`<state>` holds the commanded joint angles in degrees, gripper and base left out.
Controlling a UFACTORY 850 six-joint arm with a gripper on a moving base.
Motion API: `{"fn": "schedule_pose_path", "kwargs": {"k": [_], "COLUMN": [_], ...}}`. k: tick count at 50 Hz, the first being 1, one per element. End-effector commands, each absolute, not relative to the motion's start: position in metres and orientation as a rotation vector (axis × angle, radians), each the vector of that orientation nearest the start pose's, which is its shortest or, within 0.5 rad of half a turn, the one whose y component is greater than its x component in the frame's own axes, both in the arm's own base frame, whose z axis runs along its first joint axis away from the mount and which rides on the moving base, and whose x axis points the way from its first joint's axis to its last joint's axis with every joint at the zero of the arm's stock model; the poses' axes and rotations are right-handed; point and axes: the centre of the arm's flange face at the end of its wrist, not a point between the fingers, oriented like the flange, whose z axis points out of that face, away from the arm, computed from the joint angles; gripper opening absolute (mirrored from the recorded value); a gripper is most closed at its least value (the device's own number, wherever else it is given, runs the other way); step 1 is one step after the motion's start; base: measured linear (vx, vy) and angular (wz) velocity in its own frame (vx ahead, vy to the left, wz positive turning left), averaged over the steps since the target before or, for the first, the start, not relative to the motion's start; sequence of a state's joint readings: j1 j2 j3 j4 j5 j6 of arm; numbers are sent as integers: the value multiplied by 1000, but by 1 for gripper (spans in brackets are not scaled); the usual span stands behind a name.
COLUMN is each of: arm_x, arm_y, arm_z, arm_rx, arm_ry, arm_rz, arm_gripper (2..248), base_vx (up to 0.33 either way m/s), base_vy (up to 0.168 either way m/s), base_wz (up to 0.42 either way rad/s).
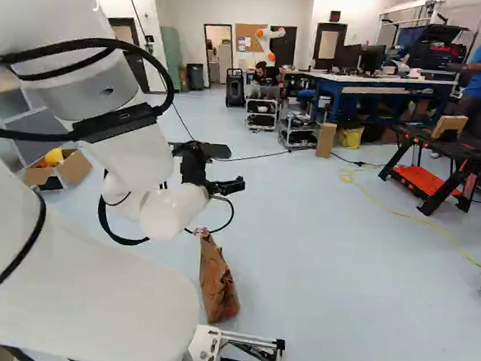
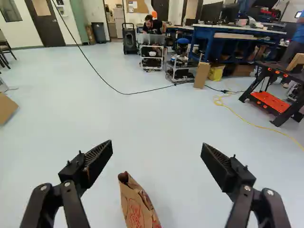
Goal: Pick up the grocery bag from the ground
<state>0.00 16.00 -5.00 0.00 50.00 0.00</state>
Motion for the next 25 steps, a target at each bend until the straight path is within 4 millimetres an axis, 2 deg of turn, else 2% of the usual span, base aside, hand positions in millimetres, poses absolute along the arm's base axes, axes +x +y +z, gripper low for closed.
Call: {"fn": "schedule_pose_path", "kwargs": {"k": [9, 25], "arm_x": [272, 280], "arm_y": [0, 1], "arm_z": [360, 333], "arm_rx": [-2580, -2690], "arm_ry": [0, -20], "arm_rz": [-1793, -1616], "arm_gripper": [247, 247], "base_vx": [0, 0], "base_vy": [0, 0], "base_wz": [0, 0]}}
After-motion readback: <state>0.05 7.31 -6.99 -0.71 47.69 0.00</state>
